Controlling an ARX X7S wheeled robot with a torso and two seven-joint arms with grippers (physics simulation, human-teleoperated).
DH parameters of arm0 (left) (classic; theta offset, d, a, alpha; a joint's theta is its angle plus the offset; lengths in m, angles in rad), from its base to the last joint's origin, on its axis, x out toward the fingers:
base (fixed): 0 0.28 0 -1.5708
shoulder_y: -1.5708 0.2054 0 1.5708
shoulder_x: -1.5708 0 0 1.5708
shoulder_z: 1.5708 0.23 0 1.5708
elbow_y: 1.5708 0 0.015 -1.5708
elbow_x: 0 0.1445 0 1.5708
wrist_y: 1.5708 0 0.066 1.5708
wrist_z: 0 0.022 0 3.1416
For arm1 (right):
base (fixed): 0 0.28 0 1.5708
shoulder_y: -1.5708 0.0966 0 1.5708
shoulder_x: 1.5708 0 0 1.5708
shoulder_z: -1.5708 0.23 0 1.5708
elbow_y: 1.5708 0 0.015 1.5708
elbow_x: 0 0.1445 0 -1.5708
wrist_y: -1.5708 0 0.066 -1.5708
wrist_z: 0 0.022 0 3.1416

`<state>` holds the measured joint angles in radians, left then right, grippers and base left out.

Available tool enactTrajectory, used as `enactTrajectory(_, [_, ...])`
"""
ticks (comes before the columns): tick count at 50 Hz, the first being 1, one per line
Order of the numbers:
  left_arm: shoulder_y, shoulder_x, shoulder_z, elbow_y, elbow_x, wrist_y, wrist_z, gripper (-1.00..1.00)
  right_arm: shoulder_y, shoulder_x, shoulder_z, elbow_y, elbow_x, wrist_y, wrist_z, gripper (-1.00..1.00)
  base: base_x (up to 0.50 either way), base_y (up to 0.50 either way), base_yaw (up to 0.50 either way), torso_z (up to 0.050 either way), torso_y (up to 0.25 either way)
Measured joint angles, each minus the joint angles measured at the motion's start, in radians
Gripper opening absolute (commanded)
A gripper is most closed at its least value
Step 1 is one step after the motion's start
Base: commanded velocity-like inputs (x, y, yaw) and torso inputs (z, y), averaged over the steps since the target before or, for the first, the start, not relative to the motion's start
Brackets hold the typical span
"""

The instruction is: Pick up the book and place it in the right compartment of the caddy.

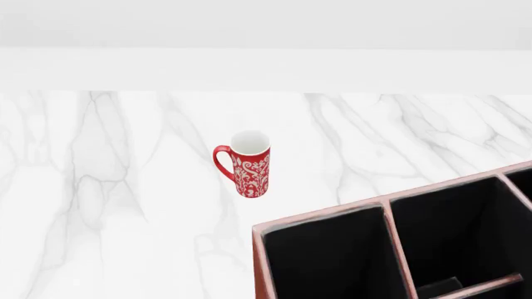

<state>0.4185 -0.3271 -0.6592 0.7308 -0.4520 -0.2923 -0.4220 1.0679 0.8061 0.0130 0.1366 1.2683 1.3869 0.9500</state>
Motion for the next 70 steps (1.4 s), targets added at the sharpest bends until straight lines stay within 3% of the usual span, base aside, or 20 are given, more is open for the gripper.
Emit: enactTrajectory(70, [0.008, -0.007, 0.013, 0.009, 0.009, 0.011, -0.005, 1.00, -0.132, -0.035, -0.155, 0.143, -0.127, -0.222, -0.163, -1.00, 0.00, 0.00, 0.00, 0.000, 0.001])
